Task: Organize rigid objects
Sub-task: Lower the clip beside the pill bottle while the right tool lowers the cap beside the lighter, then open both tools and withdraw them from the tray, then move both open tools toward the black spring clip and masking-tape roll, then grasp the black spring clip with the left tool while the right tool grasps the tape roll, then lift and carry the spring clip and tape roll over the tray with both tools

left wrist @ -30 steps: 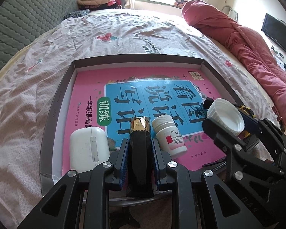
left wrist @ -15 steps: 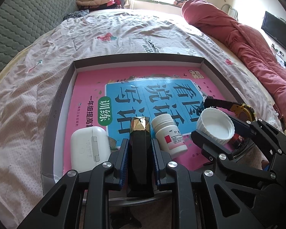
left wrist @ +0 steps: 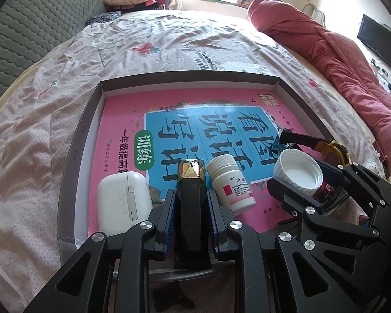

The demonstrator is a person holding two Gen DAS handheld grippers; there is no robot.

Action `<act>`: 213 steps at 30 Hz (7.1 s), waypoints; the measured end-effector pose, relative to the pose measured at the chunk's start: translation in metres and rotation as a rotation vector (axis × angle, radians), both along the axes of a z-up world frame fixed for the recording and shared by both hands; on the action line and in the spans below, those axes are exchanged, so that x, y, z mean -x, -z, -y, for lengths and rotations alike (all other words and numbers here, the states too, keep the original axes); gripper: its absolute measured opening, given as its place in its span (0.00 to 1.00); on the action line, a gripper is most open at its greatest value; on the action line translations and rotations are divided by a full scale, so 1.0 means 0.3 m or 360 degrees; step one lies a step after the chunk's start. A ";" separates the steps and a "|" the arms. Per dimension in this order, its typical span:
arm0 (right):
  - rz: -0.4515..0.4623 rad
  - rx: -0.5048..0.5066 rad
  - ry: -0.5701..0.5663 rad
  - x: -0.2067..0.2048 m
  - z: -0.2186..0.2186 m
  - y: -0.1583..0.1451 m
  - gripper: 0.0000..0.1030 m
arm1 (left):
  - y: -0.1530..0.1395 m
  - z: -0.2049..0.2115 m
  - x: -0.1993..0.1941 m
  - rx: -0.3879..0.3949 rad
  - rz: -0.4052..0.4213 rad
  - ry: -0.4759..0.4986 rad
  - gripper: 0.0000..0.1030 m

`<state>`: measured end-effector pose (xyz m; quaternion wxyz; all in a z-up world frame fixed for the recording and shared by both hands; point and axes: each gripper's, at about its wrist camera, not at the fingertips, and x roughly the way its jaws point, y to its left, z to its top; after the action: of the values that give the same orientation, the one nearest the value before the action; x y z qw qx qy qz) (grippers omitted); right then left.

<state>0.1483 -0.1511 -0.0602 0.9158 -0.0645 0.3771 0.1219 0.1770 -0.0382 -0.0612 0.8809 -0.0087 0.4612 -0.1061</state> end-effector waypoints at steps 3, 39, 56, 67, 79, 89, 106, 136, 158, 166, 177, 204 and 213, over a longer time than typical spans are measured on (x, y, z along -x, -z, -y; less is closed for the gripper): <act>-0.0008 -0.0008 0.0000 0.000 0.001 0.000 0.49 | 0.000 0.002 -0.002 -0.0008 -0.0006 0.0001 0.22; 0.0144 -0.0157 0.0093 0.055 0.066 -0.083 0.57 | -0.013 -0.003 0.021 -0.0039 -0.0097 -0.0021 0.23; 0.0217 -0.0175 0.0142 0.112 0.088 -0.117 0.59 | -0.067 -0.020 0.060 -0.0013 -0.0067 -0.0041 0.42; 0.0290 -0.0177 0.0156 0.171 0.087 -0.162 0.59 | -0.141 -0.046 0.116 -0.0005 -0.0002 -0.0057 0.57; 0.0364 -0.0167 0.0149 0.261 0.067 -0.218 0.59 | -0.218 -0.104 0.204 0.0019 0.0058 -0.0109 0.64; 0.0346 -0.0131 0.0119 0.344 0.048 -0.227 0.59 | -0.239 -0.144 0.283 0.0000 0.0080 -0.0103 0.65; 0.0158 -0.0063 0.0041 0.399 -0.012 -0.132 0.59 | -0.093 -0.165 0.338 0.0027 -0.0091 -0.0097 0.65; -0.0014 0.0027 0.0015 0.264 -0.067 0.058 0.59 | 0.050 -0.120 0.200 0.0120 -0.0234 -0.0213 0.42; 0.0186 -0.0093 0.0024 0.296 -0.029 -0.065 0.42 | -0.082 -0.120 0.249 0.0196 -0.0039 -0.0153 0.25; 0.0355 -0.0037 0.0047 0.334 -0.029 -0.142 0.42 | -0.175 -0.131 0.274 0.0221 0.0060 -0.0153 0.25; 0.0492 -0.0034 0.0129 0.340 0.008 -0.203 0.42 | -0.265 -0.143 0.260 0.0238 0.0159 -0.0165 0.25; 0.0527 -0.0094 0.0345 0.188 0.161 -0.204 0.42 | -0.169 -0.110 0.084 0.0168 0.0090 -0.0148 0.25; 0.0512 -0.0082 0.0335 0.160 0.162 -0.182 0.42 | -0.118 -0.104 0.047 0.0157 0.0042 -0.0144 0.25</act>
<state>0.1003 -0.1996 -0.0055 0.9733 -0.0200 0.2274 0.0231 0.1629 -0.0070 -0.0258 0.8892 -0.0718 0.4429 -0.0888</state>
